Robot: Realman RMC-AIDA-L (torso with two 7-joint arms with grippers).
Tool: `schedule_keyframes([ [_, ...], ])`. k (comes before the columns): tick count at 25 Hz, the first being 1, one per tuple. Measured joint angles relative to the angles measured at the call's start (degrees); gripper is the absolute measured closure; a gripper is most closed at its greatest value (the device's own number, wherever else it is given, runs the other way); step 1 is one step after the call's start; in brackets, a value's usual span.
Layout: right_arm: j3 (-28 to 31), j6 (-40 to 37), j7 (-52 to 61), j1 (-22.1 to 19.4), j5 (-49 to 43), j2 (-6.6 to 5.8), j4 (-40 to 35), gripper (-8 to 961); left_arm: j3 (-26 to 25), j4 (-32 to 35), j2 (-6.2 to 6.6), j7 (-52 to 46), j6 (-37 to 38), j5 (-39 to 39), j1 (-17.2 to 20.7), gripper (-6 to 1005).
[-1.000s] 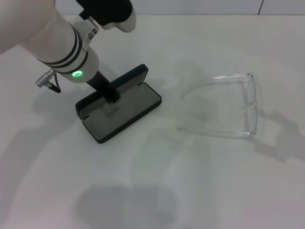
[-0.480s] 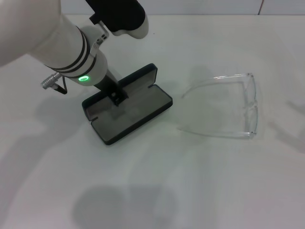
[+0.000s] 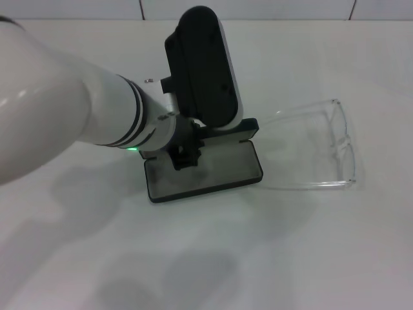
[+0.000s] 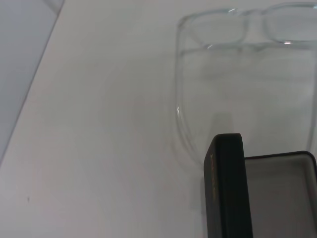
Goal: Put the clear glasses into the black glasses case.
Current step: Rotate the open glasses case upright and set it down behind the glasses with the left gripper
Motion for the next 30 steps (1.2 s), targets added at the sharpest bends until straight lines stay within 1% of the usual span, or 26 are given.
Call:
schedule_keyframes([
  [6, -0.14, 0.04, -0.3, -0.39, 0.1, 0.26, 0.04, 94, -0.06, 8.9, 0.0, 7.2, 0.97, 0.03, 4.56, 793],
  [9, 0.07, 0.04, -0.4, -0.32, 0.14, 0.39, 0.06, 94, -0.8, 11.64, 0.09, 8.38, 3.47, 0.02, 5.13, 793],
  [17, 0.1, 0.14, -0.42, 0.64, 0.14, 0.38, 0.11, 94, -0.49, 10.65, 0.01, 10.82, 9.11, -0.35, 5.61, 792],
  [21, -0.01, 0.36, -0.41, 0.98, 0.14, 0.33, 0.12, 94, 2.29, 10.88, -0.06, 10.61, 12.34, -1.12, 5.34, 792],
  [23, -0.02, 0.52, -0.39, 1.23, 0.14, 0.41, 0.12, 94, 3.73, 11.05, -0.16, 10.28, 13.1, -2.96, 5.12, 792],
  [25, -0.12, 0.49, -0.31, 1.52, 0.12, 0.53, 0.12, 94, 4.2, 11.06, -0.21, 10.16, 13.37, -4.07, 4.86, 792],
  [26, -0.17, 0.4, -0.24, 1.61, 0.09, 0.55, 0.12, 94, 5.2, 10.76, -0.34, 9.39, 13.02, -7.27, 3.56, 791],
  [30, -0.27, 0.07, -0.03, 1.78, 0.08, 0.61, 0.29, 94, 5.75, 9.82, -0.36, 8.82, 10.38, -8.17, 2.92, 791],
])
